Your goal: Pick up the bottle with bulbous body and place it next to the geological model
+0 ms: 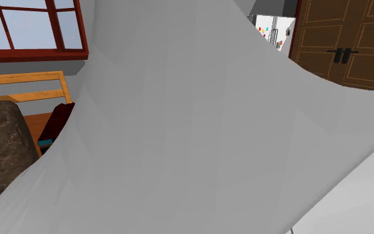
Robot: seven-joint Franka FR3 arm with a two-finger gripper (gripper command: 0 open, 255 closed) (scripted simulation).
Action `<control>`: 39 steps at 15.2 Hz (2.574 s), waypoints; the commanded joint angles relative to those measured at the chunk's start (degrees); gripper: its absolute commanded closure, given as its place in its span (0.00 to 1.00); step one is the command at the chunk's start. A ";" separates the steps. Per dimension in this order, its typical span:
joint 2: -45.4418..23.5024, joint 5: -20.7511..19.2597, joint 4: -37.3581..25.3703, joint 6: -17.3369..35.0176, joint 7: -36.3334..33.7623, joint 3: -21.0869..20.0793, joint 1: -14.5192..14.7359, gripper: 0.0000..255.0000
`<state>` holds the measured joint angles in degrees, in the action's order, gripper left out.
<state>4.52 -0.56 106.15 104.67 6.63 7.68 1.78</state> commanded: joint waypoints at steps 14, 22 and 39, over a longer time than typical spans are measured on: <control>-1.46 0.22 -13.30 -11.85 0.22 0.06 -0.03 1.00; -3.77 0.54 -22.43 -18.69 0.44 0.18 -0.12 1.00; -10.04 1.09 -41.89 -31.93 -3.24 -1.28 1.88 1.00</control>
<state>-5.73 0.67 64.18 72.85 4.67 6.92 2.94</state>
